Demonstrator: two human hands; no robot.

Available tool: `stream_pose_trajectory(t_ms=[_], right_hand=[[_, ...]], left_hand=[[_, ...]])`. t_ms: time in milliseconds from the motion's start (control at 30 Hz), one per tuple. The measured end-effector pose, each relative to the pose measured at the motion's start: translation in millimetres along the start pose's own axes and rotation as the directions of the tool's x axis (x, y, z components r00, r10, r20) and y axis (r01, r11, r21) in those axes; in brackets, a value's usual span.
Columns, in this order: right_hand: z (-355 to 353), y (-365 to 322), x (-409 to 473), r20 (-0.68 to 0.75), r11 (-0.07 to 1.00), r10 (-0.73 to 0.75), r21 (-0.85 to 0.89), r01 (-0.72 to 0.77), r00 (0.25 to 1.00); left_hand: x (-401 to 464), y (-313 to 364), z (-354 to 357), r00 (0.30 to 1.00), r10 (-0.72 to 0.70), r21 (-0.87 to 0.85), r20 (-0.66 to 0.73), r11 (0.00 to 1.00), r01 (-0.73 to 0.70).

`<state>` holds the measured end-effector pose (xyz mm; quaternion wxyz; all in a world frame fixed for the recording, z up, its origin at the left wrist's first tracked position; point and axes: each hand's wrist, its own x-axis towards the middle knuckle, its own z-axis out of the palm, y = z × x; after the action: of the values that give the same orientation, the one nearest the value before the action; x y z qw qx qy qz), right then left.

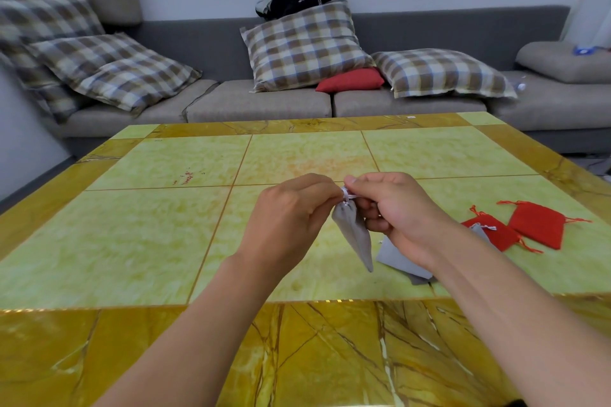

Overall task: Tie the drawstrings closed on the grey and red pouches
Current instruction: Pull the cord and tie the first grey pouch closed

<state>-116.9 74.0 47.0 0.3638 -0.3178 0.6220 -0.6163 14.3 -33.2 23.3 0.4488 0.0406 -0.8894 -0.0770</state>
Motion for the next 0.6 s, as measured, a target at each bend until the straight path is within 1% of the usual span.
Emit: stream_pose_trajectory(t_ms=[133, 200, 267, 333, 400, 467, 533, 567, 600], right_hand=[[1, -2, -2, -0.031, 1.000, -0.030, 0.007, 0.030, 0.999], [1, -1, -1, -0.047, 0.999, -0.036, 0.018, 0.036, 0.998], [1, 0, 0, -0.083, 0.999, -0.041, 0.017, 0.043, 0.996], [-1, 1, 2, -0.151, 0.998, -0.057, -0.010, 0.056, 0.987], [-2, 1, 4, -0.205, 0.995, -0.093, -0.046, 0.086, 0.974], [1, 0, 5, -0.228, 0.986, -0.158, -0.095, 0.139, 0.961], [3, 0, 5, -0.248, 0.974, -0.211, -0.133, 0.183, 0.945], [3, 0, 6, -0.256, 0.968, -0.236, -0.148, 0.203, 0.938], [3, 0, 6, -0.258, 0.961, -0.259, -0.168, 0.221, 0.931]], left_hand=[[0, 2, 4, 0.998, -0.054, -0.008, -0.023, 0.999, 0.054], [0, 3, 7, 0.995, -0.103, -0.007, 0.001, 0.995, 0.103], [-1, 3, 11, 0.980, -0.196, -0.018, 0.021, 0.980, 0.197], [-2, 3, 16, 0.945, -0.326, -0.098, -0.002, 0.941, 0.324], [-2, 4, 20, 0.872, -0.489, -0.231, -0.001, 0.849, 0.475], [2, 5, 21, 0.775, -0.630, -0.356, 0.040, 0.716, 0.601], [5, 8, 20, 0.697, -0.712, -0.455, 0.085, 0.594, 0.663], [6, 10, 19, 0.681, -0.727, -0.492, 0.094, 0.561, 0.666], [7, 11, 18, 0.678, -0.729, -0.513, 0.094, 0.548, 0.660]])
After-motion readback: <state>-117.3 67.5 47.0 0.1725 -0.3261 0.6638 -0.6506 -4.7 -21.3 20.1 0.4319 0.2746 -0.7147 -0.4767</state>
